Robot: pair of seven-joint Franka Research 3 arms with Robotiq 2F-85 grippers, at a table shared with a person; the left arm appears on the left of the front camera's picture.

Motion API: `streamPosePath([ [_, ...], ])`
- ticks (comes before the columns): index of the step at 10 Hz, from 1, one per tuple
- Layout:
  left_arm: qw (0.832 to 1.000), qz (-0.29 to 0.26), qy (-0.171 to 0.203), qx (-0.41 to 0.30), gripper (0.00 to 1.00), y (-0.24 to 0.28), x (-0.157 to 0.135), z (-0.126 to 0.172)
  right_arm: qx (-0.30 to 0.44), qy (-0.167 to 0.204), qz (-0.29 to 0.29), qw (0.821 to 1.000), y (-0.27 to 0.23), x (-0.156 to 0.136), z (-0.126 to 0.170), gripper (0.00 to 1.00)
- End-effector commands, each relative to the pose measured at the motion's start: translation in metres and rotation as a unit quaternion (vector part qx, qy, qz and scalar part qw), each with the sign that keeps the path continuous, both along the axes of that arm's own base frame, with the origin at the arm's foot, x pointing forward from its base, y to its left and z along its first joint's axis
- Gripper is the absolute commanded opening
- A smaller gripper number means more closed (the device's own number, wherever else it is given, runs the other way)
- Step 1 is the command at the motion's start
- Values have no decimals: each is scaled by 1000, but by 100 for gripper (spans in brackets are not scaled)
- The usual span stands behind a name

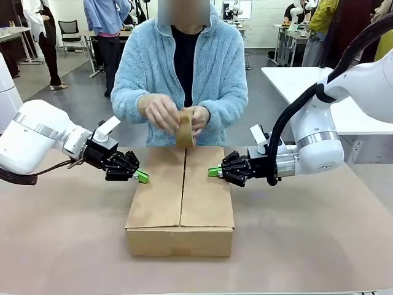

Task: Wrap the clocks to prevent damage.
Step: After the human seals the box with tape, release both hands from the side flaps of the Package Box.

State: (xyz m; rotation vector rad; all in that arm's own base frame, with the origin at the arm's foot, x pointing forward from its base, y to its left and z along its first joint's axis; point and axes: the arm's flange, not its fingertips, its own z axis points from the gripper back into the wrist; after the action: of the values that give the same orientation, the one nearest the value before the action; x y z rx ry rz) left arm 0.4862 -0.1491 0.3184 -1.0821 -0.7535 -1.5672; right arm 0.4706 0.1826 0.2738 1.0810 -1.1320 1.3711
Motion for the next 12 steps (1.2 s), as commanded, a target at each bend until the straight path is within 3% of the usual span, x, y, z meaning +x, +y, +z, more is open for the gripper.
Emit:
streamPosePath([
  [1, 1000, 0, 1, 2, 0, 0, 0, -2, -4, 2, -5, 1000, -1, 0, -3, 1],
  [12, 1000, 0, 1, 2, 0, 0, 0, -2, -4, 2, -5, 1000, -1, 0, -3, 1],
])
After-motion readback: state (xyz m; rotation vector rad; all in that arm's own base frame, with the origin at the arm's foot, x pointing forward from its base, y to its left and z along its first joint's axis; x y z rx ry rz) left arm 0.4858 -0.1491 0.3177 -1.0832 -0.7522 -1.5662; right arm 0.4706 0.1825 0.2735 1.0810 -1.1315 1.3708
